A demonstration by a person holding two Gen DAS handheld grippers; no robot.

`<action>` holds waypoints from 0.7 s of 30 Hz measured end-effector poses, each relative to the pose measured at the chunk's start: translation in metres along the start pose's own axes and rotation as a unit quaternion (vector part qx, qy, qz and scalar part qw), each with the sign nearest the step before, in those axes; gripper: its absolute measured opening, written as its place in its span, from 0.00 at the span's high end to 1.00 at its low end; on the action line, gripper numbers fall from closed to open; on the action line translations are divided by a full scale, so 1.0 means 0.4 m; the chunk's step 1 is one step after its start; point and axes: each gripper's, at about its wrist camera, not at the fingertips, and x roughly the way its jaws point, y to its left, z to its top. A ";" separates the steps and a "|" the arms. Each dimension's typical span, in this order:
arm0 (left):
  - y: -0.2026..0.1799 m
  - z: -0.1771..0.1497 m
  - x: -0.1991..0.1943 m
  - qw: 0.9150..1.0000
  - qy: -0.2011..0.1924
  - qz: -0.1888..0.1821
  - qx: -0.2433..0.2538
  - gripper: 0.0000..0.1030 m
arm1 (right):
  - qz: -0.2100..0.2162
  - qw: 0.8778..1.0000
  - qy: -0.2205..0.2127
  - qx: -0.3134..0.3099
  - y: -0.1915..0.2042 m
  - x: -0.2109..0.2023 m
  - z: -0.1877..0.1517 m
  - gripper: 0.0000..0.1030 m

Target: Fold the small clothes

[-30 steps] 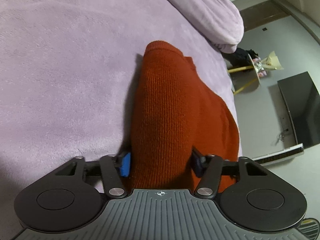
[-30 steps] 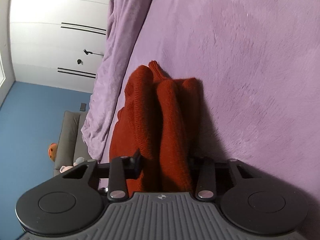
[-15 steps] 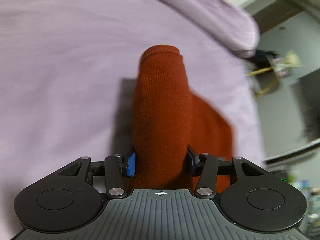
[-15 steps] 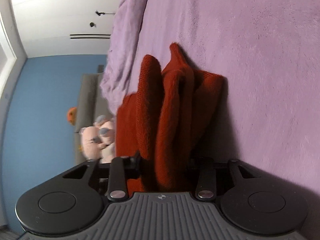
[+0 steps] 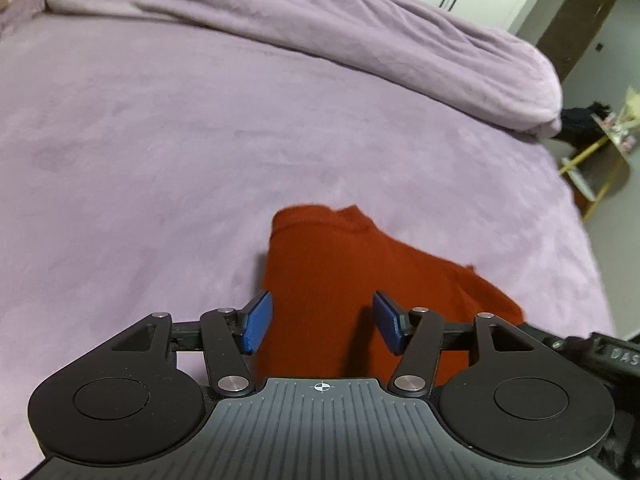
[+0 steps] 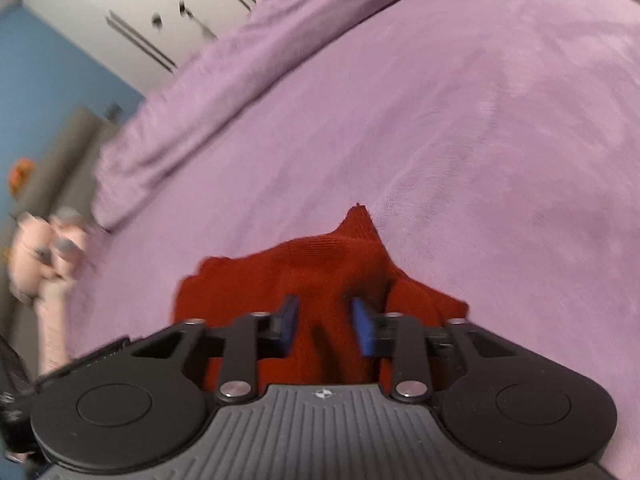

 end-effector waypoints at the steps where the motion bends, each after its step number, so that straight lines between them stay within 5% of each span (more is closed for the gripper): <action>1: -0.012 0.004 0.020 1.000 -0.002 0.014 0.012 0.37 | -0.013 1.000 0.000 -0.012 0.013 0.018 0.009 0.86; 6: -0.041 0.013 0.121 0.997 -0.012 0.053 0.046 0.31 | -0.096 0.993 -0.011 -0.069 0.018 0.097 0.018 0.90; 8: -0.045 0.016 0.163 0.996 -0.008 0.064 0.054 0.28 | -0.096 0.993 -0.017 -0.071 0.007 0.115 0.016 0.93; 10: -0.044 0.019 0.191 0.996 -0.010 0.069 0.052 0.21 | -0.102 0.992 -0.026 -0.071 -0.011 0.122 0.013 0.83; 15: -0.006 0.020 0.197 0.998 -0.012 0.059 0.029 0.13 | -0.021 0.999 -0.049 0.008 -0.087 0.035 -0.036 0.72; 21: 0.067 -0.079 0.001 0.999 -0.028 -0.024 0.010 0.17 | 0.102 0.992 -0.060 -0.040 -0.146 -0.187 -0.239 0.49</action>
